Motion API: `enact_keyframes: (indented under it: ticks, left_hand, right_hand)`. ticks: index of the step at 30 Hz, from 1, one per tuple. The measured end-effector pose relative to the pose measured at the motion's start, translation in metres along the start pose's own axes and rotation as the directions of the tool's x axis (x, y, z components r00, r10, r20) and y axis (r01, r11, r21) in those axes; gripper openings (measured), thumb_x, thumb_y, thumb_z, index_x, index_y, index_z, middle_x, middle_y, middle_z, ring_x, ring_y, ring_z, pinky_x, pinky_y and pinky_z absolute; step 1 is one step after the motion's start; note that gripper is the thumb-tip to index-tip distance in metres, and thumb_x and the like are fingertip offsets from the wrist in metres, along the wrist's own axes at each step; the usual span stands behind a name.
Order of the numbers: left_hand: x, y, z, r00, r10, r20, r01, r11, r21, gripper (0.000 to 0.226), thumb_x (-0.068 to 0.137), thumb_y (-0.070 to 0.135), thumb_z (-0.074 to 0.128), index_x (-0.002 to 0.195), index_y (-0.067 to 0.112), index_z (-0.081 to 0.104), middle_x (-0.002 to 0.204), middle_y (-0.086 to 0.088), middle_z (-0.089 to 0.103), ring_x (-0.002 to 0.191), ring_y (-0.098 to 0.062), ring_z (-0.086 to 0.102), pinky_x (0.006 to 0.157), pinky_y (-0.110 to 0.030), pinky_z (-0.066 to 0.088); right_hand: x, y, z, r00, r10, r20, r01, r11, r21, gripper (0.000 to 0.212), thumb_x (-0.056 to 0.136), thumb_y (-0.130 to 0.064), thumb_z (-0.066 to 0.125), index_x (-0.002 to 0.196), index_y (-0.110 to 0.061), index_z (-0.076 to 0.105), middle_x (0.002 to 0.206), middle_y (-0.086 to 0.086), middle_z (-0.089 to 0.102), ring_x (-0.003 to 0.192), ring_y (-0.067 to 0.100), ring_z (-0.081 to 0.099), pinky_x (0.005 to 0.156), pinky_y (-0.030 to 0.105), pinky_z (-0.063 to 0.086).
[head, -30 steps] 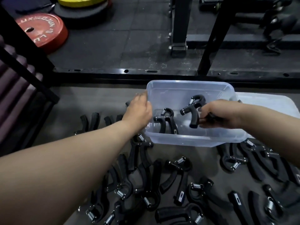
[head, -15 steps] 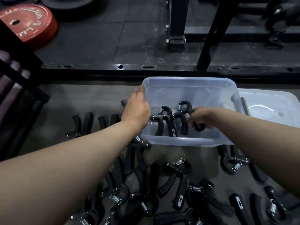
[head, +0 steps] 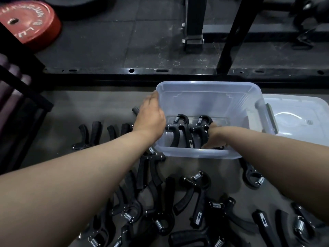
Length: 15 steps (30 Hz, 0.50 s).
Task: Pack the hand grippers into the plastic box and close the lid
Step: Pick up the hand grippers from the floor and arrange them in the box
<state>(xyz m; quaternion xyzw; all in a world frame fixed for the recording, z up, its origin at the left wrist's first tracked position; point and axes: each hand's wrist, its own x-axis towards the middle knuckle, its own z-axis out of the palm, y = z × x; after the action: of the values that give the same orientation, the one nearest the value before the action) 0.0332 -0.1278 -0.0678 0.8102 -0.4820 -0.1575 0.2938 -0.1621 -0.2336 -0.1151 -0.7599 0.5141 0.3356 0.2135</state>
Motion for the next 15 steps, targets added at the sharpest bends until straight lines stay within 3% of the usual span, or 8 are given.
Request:
enact_keyframes:
  ticks: [2,6,8,11,13,15]
  left_hand:
    - [-0.001,0.000,0.000,1.000,-0.013,0.006,0.013,1.000,-0.004,0.056,0.095,0.009,0.030,0.151,0.010,0.024,0.154,-0.008,0.030,0.142,-0.021,0.025,0.116,-0.026,0.016]
    - [-0.002,0.002,0.000,1.000,-0.025,0.007,0.025,1.000,0.010,0.057,0.095,0.009,0.031,0.151,0.011,0.023,0.154,-0.008,0.029,0.142,-0.022,0.025,0.116,-0.029,0.018]
    - [-0.002,0.003,0.000,0.999,-0.036,0.007,0.036,0.999,0.014,0.057,0.095,0.010,0.031,0.151,0.012,0.023,0.154,-0.007,0.028,0.142,-0.022,0.024,0.117,-0.031,0.018]
    - [-0.002,0.003,-0.001,0.998,-0.053,0.025,0.053,0.999,0.011,0.059,0.094,0.010,0.031,0.152,0.014,0.022,0.155,-0.006,0.027,0.143,-0.022,0.023,0.118,-0.035,0.019]
    - [-0.003,0.004,-0.001,0.997,-0.063,0.034,0.063,0.998,0.010,0.059,0.094,0.011,0.031,0.152,0.015,0.021,0.156,-0.006,0.026,0.144,-0.022,0.022,0.118,-0.037,0.019]
    - [-0.003,0.004,-0.001,0.998,-0.056,0.032,0.056,0.998,0.017,0.060,0.093,0.010,0.031,0.152,0.014,0.021,0.155,-0.007,0.027,0.143,-0.023,0.022,0.118,-0.037,0.019]
  right_hand:
    - [0.007,0.004,0.002,0.999,0.012,-0.039,-0.011,0.999,0.038,0.114,0.057,-0.059,0.080,0.141,-0.004,0.026,0.122,0.013,0.057,0.103,0.031,0.062,0.087,0.039,0.055]
    - [0.008,0.002,0.001,1.000,-0.005,0.008,0.004,0.992,0.124,0.069,0.069,-0.060,0.075,0.108,-0.008,0.054,0.100,0.008,0.063,0.083,0.027,0.070,0.075,0.040,0.061]
    - [0.001,-0.005,-0.001,0.999,-0.045,0.009,0.044,0.999,0.018,0.049,0.077,-0.059,0.069,0.085,-0.012,0.059,0.097,0.006,0.061,0.086,0.026,0.069,0.080,0.036,0.059]
    - [-0.008,-0.014,-0.007,0.997,-0.066,-0.031,0.063,0.993,-0.102,0.029,0.088,-0.045,0.061,0.079,-0.018,0.055,0.089,0.006,0.055,0.098,0.028,0.067,0.081,0.033,0.057]
    - [-0.006,-0.016,-0.008,0.999,-0.046,-0.003,0.046,0.995,-0.086,0.033,0.087,-0.042,0.061,0.069,-0.020,0.046,0.090,0.010,0.059,0.091,0.028,0.071,0.078,0.035,0.059]
    - [0.000,-0.014,-0.005,0.999,-0.023,-0.021,0.022,0.997,-0.076,0.045,0.082,-0.057,0.061,0.072,-0.013,0.057,0.109,0.012,0.059,0.093,0.025,0.068,0.076,0.031,0.057]
